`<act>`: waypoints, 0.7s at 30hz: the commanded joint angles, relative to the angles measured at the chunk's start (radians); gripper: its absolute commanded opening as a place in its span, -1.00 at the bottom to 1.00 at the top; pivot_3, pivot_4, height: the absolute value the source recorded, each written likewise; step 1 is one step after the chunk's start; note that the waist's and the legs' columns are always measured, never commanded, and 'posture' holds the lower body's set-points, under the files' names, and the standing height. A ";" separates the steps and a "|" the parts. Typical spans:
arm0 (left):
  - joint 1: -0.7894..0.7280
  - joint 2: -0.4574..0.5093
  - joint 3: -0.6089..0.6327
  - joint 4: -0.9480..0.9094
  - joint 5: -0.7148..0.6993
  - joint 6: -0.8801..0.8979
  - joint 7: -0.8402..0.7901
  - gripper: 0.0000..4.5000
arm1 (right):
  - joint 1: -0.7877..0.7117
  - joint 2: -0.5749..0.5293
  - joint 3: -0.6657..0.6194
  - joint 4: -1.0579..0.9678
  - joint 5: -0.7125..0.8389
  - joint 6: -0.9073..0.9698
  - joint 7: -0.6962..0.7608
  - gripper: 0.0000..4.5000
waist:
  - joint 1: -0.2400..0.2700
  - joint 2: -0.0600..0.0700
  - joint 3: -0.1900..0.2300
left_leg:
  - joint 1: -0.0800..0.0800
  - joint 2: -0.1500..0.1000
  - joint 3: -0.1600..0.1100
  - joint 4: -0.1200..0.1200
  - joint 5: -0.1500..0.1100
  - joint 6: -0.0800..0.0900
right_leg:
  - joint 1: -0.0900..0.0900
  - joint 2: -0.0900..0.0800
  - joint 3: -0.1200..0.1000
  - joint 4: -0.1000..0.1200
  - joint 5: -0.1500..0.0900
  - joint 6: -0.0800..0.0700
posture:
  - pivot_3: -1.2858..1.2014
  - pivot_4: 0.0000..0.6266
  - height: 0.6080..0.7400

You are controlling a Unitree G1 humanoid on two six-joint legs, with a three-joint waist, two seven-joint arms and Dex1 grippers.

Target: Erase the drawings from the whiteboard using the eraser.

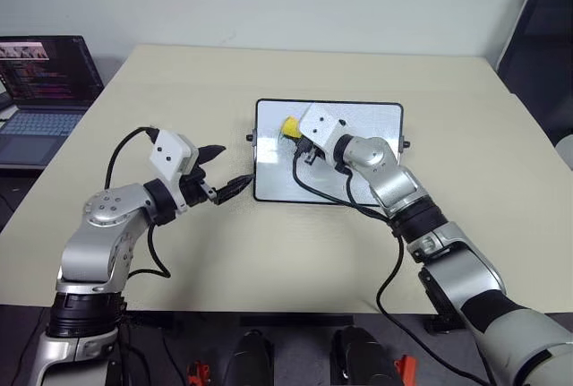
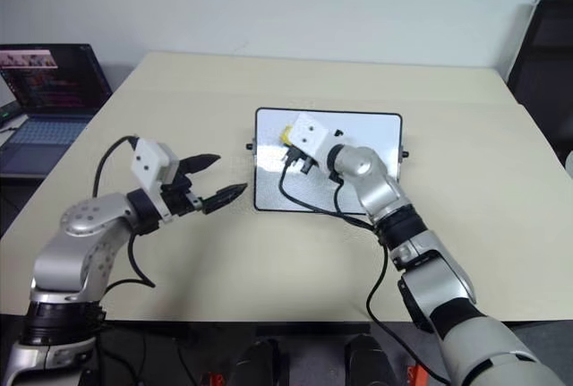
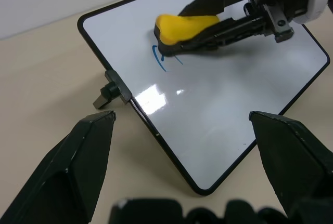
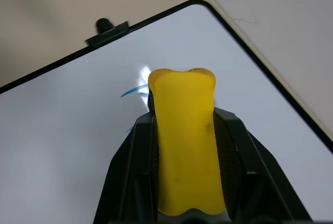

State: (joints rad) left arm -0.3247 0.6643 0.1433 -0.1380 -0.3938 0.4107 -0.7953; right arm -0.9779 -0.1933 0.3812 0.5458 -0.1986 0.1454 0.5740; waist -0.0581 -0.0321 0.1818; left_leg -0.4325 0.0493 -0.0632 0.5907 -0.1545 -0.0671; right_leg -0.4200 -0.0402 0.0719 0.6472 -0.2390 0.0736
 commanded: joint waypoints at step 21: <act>0.011 0.011 0.027 -0.031 0.001 -0.024 0.009 1.00 | -0.075 0.016 0.069 0.150 -0.109 -0.123 0.112 -0.50 | -0.001 0.000 0.000 | 0.001 0.000 -0.001 0.000 0.001 0.001 | 0.000 0.001 0.000 0.000 0.004 0.003 | 0.03 -0.52 1.00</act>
State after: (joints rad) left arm -0.3136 0.6678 0.1464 -0.1394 -0.3915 0.4072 -0.7924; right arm -1.0625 -0.1657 0.4443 0.6953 -0.2921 0.0072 0.6735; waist -0.0593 -0.0320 0.1819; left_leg -0.4313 0.0495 -0.0640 0.5908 -0.1539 -0.0664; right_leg -0.4198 -0.0392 0.0720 0.6476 -0.2353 0.0766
